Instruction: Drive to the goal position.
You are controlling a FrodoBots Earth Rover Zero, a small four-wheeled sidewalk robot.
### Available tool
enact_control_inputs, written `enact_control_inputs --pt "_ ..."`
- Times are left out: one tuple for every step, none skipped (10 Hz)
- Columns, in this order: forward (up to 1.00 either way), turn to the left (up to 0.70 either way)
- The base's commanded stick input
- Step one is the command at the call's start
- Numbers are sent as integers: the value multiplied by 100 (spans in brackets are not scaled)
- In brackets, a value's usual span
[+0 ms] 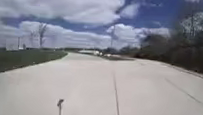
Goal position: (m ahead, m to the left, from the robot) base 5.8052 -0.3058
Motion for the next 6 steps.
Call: enact_control_inputs --pt "100 0" --pt "100 0" --pt "100 0" --pt "100 0" --pt "100 0" --pt "100 0"
